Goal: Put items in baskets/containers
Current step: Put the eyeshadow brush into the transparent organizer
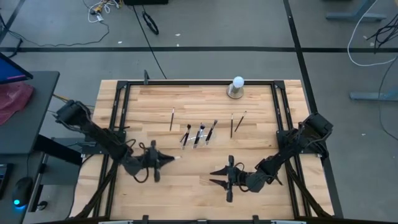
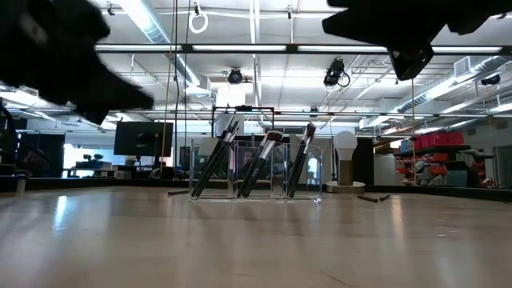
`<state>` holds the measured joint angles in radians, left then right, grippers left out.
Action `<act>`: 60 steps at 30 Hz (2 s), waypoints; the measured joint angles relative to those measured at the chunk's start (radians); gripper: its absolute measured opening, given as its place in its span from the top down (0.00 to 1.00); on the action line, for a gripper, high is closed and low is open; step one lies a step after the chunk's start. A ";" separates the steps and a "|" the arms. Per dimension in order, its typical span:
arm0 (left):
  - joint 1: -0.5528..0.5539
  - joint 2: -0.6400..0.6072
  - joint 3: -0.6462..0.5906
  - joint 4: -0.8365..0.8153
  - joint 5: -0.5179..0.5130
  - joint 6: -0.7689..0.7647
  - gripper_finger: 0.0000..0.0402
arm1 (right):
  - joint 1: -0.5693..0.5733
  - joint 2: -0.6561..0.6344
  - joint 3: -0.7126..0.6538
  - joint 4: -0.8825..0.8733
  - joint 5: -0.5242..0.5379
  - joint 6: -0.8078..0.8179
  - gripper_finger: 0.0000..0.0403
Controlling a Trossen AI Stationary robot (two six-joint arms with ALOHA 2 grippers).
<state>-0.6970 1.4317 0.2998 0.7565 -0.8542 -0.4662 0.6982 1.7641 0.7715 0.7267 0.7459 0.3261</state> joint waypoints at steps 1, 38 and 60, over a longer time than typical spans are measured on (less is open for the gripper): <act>-0.001 0.006 0.033 0.001 0.016 0.035 0.95 | -0.005 0.004 0.000 0.000 -0.003 0.006 0.71; 0.067 0.316 0.516 -0.005 0.196 0.343 0.92 | -0.056 0.290 0.001 0.707 -0.067 -0.361 0.76; 0.067 0.316 0.517 -0.004 0.197 0.342 0.92 | -0.056 0.290 0.001 0.737 -0.136 -0.381 0.81</act>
<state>-0.6304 1.7477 0.8169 0.7521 -0.6575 -0.1238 0.6418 2.0537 0.7727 1.4642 0.6094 -0.0547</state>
